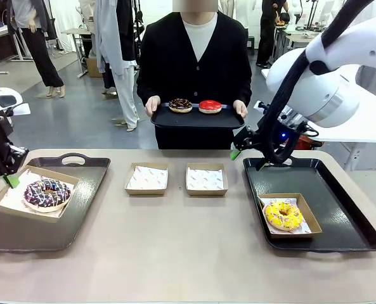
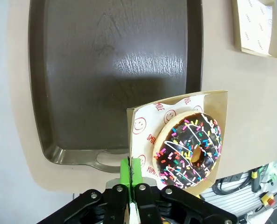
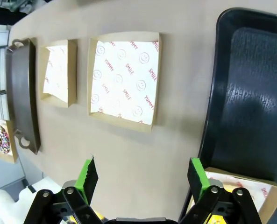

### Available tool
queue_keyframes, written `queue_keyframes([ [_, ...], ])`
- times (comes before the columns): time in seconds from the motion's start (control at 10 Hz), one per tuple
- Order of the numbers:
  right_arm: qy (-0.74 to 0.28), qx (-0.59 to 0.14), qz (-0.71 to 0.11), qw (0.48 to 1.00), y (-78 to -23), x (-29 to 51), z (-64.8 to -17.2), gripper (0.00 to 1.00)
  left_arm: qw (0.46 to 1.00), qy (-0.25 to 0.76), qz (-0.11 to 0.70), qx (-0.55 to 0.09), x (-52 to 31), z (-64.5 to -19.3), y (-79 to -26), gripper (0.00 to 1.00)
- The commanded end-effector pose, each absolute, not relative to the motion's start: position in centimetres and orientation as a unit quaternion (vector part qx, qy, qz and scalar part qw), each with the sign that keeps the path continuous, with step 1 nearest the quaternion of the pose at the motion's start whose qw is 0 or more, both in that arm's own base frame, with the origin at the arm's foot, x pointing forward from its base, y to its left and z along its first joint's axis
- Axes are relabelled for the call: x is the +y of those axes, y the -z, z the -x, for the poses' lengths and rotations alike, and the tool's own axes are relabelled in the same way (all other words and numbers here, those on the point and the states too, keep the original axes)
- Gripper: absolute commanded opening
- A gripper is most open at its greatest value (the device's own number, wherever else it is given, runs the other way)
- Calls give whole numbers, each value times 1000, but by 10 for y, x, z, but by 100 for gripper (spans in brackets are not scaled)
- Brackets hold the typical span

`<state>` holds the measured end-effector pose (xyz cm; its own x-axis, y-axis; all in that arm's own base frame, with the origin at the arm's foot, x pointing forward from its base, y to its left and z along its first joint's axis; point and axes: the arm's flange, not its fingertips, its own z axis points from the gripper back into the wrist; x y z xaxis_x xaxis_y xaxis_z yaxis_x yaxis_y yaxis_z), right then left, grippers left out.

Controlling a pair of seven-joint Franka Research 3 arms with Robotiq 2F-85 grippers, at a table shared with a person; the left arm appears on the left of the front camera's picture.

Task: Individually package the donuts and arrange them on the tray.
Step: Place the picked Paper togo box on the Handle tray while simultaneously picking up another Paper togo box from the table with the other hand.

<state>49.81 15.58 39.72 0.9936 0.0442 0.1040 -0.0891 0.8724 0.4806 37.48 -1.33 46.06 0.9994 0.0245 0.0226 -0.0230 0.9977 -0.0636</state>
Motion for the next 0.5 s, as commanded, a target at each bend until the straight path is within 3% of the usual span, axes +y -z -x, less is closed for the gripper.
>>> queue_keyframes([
  [0.0, -26, -35, -269, 962, -398, 150, -496, 100, 999, -8, 36, -19, -10, -382, -459, 1],
  [0.4, -34, -45, -250, 967, -397, 156, -498, 100, 999, -12, 32, -12, -13, -375, -461, 1],
])
